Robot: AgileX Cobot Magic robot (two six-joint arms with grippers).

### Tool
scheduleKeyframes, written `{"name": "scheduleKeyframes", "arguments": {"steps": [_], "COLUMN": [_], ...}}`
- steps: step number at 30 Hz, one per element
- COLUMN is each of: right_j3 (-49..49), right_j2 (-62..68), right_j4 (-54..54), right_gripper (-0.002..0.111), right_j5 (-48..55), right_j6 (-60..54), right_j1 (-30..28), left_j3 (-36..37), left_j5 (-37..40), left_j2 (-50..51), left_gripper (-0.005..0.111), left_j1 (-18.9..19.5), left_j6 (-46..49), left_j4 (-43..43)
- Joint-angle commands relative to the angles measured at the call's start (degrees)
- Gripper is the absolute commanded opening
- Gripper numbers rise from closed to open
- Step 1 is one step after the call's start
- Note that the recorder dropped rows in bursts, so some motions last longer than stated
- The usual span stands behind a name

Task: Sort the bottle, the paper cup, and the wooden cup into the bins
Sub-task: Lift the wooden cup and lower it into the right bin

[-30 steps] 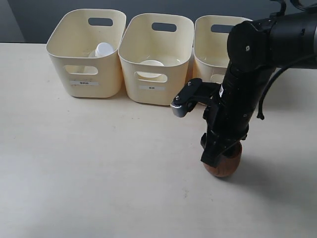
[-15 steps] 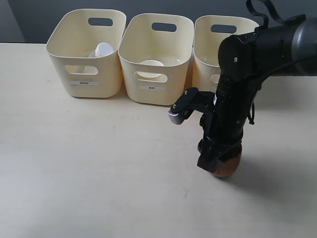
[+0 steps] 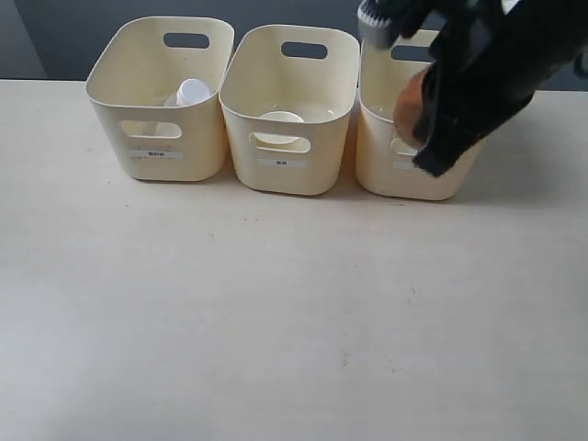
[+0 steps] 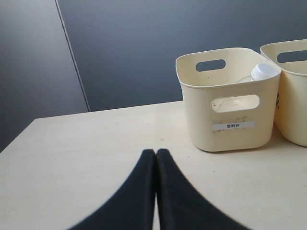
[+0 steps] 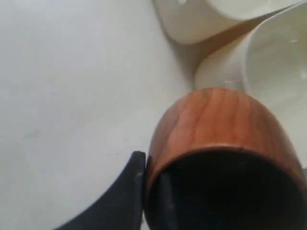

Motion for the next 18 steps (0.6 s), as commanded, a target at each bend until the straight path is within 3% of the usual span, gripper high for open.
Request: {"name": "scheduleKeyframes", "arguments": {"steps": [1, 6, 18], "right_j3": [-4.54, -6.52, -15.57], "right_j2": [-1.30, 1.62, 17.47], "right_j4": [-8.28, -15.95, -5.83], "right_gripper": [-0.001, -0.001, -0.001], "right_j5": [-0.91, -7.32, -14.40], "right_j6": [4.63, 8.49, 2.48], "right_j1": [-0.05, -0.83, -11.87], "left_j3": [0.10, 0.10, 0.10], "left_j5": [-0.40, -0.40, -0.40], "left_j2": [-0.28, -0.28, -0.28], "left_gripper": [0.000, 0.000, 0.000], "left_j1": [0.03, 0.03, 0.03], "left_j6": [-0.08, -0.08, -0.08], "left_j4": [0.00, 0.00, 0.00]}}
